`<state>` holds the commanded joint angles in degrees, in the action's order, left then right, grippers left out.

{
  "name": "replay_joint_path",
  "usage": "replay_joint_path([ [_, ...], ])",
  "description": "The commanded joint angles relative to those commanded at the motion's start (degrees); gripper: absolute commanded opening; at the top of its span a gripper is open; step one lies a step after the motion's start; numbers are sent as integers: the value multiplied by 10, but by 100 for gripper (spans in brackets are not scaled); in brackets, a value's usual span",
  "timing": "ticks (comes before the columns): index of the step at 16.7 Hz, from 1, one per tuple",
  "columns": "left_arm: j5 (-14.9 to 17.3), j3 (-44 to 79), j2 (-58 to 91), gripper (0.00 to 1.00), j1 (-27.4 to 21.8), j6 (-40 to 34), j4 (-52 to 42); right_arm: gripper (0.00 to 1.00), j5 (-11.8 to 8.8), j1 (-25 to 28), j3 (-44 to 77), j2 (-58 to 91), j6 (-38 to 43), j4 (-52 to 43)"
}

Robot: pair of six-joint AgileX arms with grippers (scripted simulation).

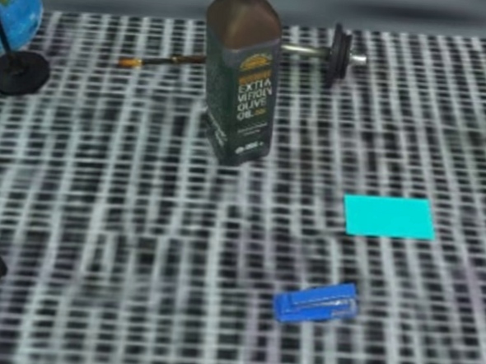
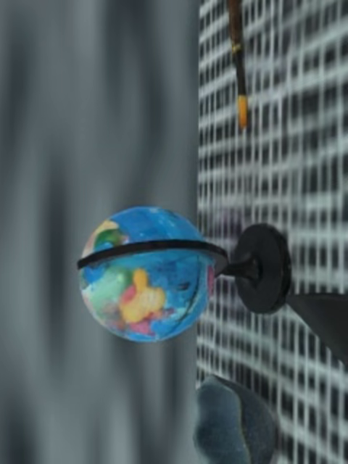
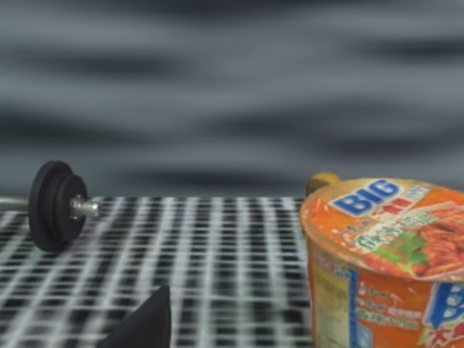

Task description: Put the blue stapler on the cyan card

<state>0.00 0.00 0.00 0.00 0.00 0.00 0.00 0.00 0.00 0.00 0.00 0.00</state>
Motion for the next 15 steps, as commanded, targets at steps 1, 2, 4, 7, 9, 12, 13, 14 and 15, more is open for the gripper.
replay_joint_path([
  [1,0,0,0,100,0,0,0,100,0,0,0,0,0,0],
  [2,0,0,0,100,0,0,0,100,0,0,0,0,0,0],
  [4,0,0,0,100,0,0,0,100,-1,10,17,17,-12,-13],
  [7,0,0,0,100,0,0,0,100,-3,45,86,90,-57,-64],
  [9,0,0,0,100,0,0,0,100,-3,77,154,168,-100,-114],
  [12,0,0,0,100,0,0,0,100,-2,135,274,329,-179,-207],
  [13,0,0,0,100,0,0,0,100,-2,156,317,390,-208,-241],
  [14,0,0,0,100,0,0,0,100,-1,177,359,453,-236,-275],
  [15,0,0,0,100,0,0,0,100,-1,198,402,516,-266,-310],
])
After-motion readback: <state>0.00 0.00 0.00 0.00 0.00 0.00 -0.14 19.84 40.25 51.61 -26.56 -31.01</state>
